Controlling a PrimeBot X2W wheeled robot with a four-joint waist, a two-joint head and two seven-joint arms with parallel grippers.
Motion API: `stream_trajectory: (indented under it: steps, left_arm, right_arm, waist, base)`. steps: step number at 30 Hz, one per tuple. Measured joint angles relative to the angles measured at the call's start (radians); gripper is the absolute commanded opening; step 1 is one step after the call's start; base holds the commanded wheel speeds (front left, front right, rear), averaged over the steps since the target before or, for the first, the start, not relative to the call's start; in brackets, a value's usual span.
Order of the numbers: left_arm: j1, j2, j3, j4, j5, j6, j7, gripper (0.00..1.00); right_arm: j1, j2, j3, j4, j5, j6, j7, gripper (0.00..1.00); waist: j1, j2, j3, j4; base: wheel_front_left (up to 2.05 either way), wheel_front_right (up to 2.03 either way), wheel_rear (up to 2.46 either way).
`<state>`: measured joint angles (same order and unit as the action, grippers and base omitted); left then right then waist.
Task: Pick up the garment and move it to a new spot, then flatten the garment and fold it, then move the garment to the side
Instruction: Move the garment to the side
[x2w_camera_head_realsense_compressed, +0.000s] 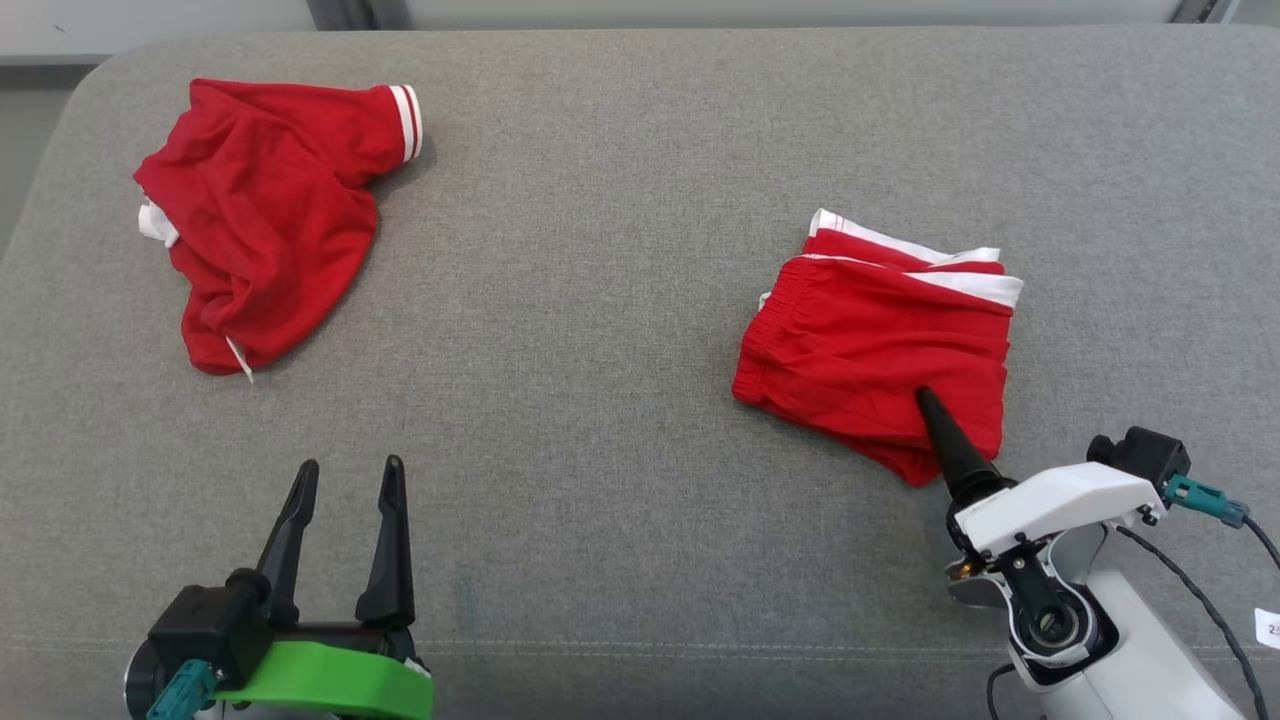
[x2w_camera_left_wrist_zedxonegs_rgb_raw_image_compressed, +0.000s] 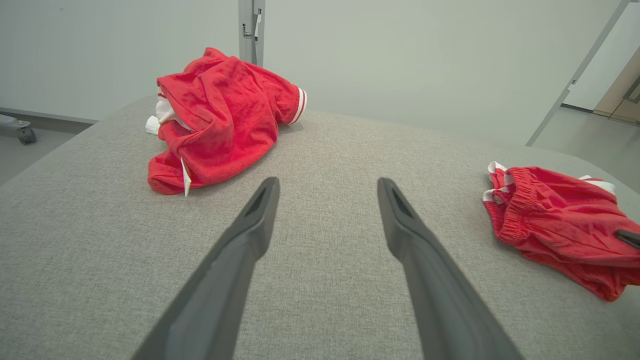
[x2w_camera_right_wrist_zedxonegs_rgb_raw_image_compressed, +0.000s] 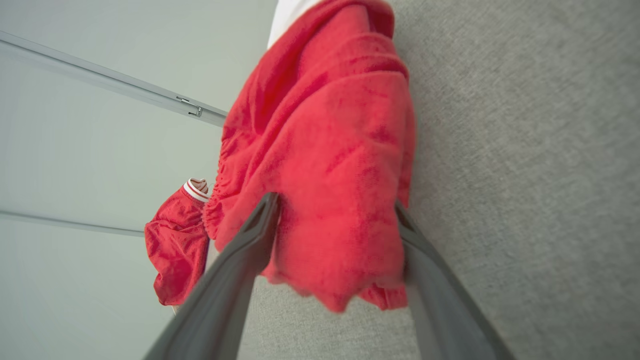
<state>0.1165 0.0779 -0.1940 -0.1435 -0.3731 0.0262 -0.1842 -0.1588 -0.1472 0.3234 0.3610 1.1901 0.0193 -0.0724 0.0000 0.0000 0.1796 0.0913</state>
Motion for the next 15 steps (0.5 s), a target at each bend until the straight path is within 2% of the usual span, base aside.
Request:
stream_trajectory:
  steps: [1,2,3,9,15]
  left_arm:
    - [0.0,0.0,-0.001,0.001,0.0,0.0,0.0,1.0]
    - [0.0,0.0,-0.002,0.002,0.0,0.0,0.003,1.0]
    - [-0.001,0.0,-0.002,0.002,0.0,0.0,0.004,1.0]
    - [-0.003,-0.001,-0.003,0.016,0.0,0.0,0.004,1.0]
    - [-0.003,-0.002,0.0,0.033,-0.001,0.0,0.004,1.0]
  right_arm:
    - [-0.006,0.004,-0.002,0.006,0.001,0.006,-0.001,0.35]
    - [-0.01,0.008,-0.005,0.012,0.001,0.007,-0.004,0.35]
    - [-0.016,0.01,-0.009,0.018,0.001,0.013,-0.007,0.0]
    - [-0.039,0.037,-0.031,0.016,0.054,0.06,-0.023,0.0]
    - [-0.077,0.055,0.0,-0.067,0.108,0.086,0.03,0.0]
  waist:
    - [0.0,0.0,0.0,0.001]
    - [0.0,0.0,-0.001,0.001]
    - [0.0,0.0,-0.002,0.002]
    - [0.0,0.0,-0.013,0.01]
    - [0.0,0.0,-0.032,0.013]
  base:
    - [0.0,0.0,0.0]
    - [0.0,0.0,0.0]
    - [0.0,0.0,0.0]
    - [0.0,0.0,0.0]
    - [0.0,0.0,0.0]
